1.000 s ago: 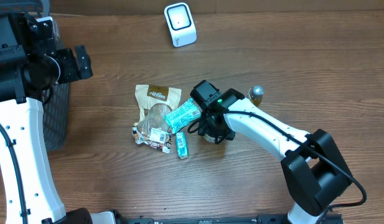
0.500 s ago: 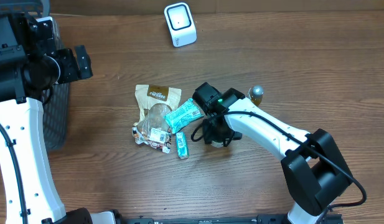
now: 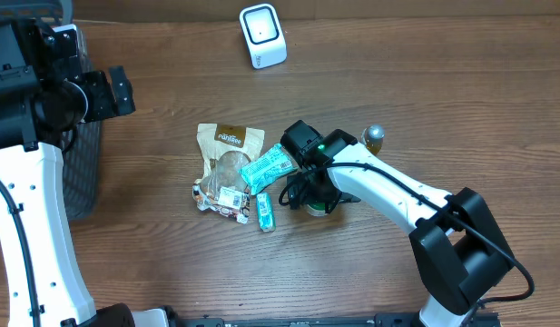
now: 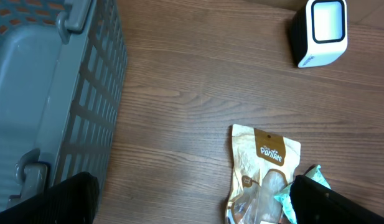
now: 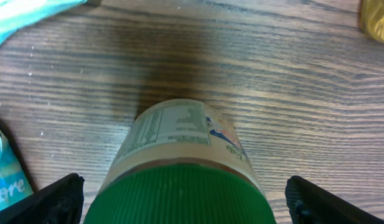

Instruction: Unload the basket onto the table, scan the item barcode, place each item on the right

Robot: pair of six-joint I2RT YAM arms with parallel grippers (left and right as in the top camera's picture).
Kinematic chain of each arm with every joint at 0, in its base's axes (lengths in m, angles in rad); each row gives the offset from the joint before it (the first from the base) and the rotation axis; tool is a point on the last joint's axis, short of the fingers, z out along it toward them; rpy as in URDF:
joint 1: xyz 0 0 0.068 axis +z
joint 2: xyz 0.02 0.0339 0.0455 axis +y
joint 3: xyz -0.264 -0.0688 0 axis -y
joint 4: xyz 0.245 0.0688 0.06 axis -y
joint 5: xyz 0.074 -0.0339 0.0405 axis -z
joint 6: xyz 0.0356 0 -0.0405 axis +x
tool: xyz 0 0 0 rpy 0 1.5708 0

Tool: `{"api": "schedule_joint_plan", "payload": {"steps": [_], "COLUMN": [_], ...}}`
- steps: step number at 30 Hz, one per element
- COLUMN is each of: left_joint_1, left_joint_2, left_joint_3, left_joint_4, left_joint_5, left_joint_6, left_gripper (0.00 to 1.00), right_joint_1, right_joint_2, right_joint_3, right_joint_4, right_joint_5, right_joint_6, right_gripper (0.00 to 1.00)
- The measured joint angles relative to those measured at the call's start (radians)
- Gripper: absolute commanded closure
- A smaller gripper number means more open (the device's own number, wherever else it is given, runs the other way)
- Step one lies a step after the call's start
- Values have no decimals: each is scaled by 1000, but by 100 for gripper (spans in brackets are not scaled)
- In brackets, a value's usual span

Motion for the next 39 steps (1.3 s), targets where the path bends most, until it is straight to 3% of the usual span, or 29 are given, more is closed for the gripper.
{"api": "schedule_joint_plan", "payload": {"steps": [24,29,32,39], "left_joint_1": [0,0,0,0], "left_joint_2": [0,0,0,0], "left_joint_3": [0,0,0,0], "left_joint_4": [0,0,0,0], "left_joint_5": [0,0,0,0], "left_joint_6": [0,0,0,0], "left_gripper": [0,0,1,0], "right_joint_1": [0,0,0,0], "right_joint_2": [0,0,0,0], "right_joint_3": [-15,-40,-40,-40], "right_joint_4": [40,49,58,58], "right_joint_5": [8,9,11,14], "right_joint_6": [79,87,88,90], "right_gripper": [1,7,19,27]}}
